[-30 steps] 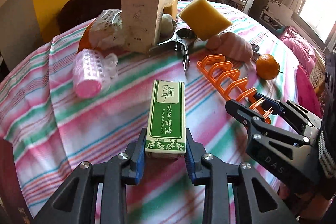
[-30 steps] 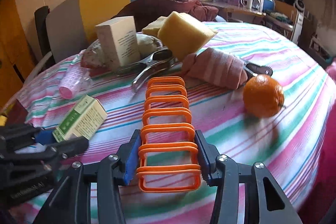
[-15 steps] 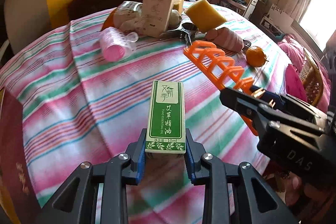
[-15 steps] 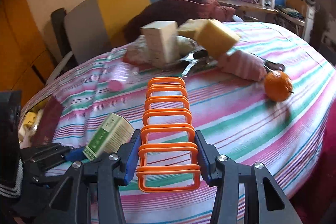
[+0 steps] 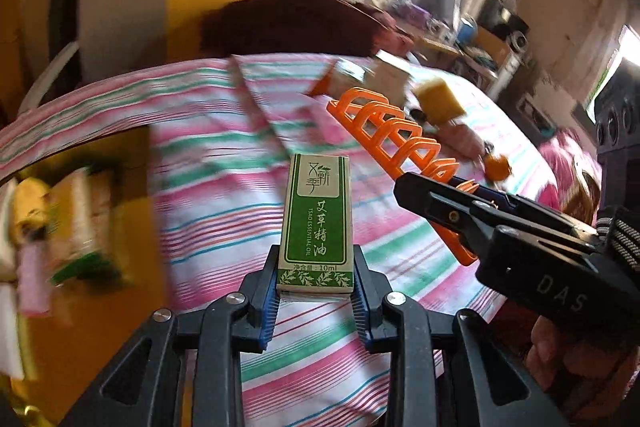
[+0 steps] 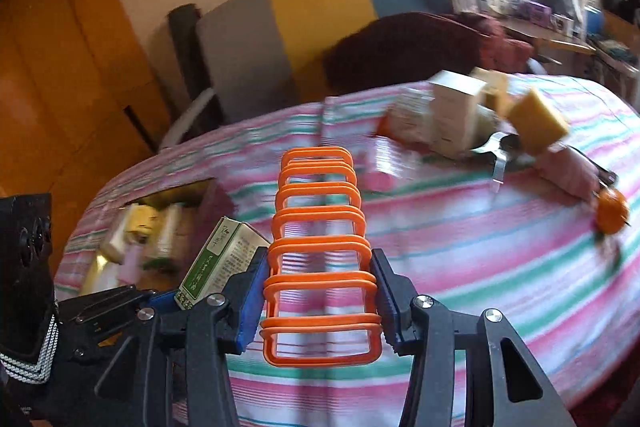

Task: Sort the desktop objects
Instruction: 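Carry the orange rack and green box into the gold tray and open both tools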

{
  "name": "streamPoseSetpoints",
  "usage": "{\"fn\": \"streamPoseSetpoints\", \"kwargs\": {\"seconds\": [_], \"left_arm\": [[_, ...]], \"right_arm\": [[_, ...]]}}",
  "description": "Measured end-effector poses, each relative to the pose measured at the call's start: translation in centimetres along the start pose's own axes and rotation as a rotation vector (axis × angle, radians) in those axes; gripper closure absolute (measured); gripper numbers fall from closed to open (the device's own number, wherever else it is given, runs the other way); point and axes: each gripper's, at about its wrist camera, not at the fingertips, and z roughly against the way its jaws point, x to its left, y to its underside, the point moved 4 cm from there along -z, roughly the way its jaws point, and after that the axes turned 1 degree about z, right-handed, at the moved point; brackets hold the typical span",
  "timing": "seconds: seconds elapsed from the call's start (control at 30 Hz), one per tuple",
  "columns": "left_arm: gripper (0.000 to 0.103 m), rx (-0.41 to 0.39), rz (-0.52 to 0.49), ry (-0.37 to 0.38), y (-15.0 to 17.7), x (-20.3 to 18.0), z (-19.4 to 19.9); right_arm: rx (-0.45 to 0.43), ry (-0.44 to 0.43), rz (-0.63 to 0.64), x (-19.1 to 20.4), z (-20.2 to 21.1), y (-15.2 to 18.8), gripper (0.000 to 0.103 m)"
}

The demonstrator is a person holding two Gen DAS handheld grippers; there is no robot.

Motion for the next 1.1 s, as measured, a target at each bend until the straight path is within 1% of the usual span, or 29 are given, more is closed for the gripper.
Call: {"fn": "streamPoseSetpoints", "kwargs": {"seconds": [0.13,0.3,0.47,0.57,0.63,0.73,0.8,0.83,0.87,0.97,1.03,1.1], "left_arm": [[0.072,-0.026,0.059,-0.032,0.3,3.7,2.6],[0.072,-0.048,0.137,-0.098,1.5,9.0,5.2],[0.072,-0.005,0.185,-0.152,3.1,13.6,5.4],[0.072,0.036,0.202,-0.168,3.9,15.4,4.6],[0.072,0.059,0.203,-0.176,4.3,16.1,3.9],[0.072,0.101,0.208,-0.189,5.1,16.7,2.8],[0.071,0.139,0.244,-0.179,5.4,17.4,1.6],[0.068,0.148,0.265,-0.165,5.4,17.6,1.4],[0.066,0.153,0.296,-0.146,5.5,17.8,1.2],[0.060,0.138,0.353,-0.121,5.5,18.1,1.4],[0.057,0.120,0.355,-0.136,5.4,17.9,1.7],[0.057,0.106,0.349,-0.142,5.1,17.7,2.0]], "right_arm": [[0.016,-0.056,0.066,4.2,-1.1,-0.7,0.053],[0.051,-0.134,0.134,9.8,-2.7,-0.9,0.053],[0.102,-0.165,0.168,13.9,-5.2,-0.7,0.053],[0.131,-0.157,0.156,15.1,-6.8,-0.7,0.053],[0.142,-0.135,0.151,15.6,-7.9,-1.0,0.053],[0.139,-0.075,0.140,16.2,-9.4,-1.4,0.053],[0.137,-0.031,0.132,16.2,-10.6,-1.6,0.052],[0.138,-0.015,0.128,16.1,-11.0,-1.6,0.051],[0.144,-0.008,0.120,15.9,-11.2,-1.7,0.049],[0.122,-0.046,0.094,15.5,-10.6,-1.6,0.049],[0.095,-0.043,0.103,15.1,-9.9,-1.7,0.048],[0.074,-0.058,0.090,14.6,-9.2,-1.8,0.048]]}}
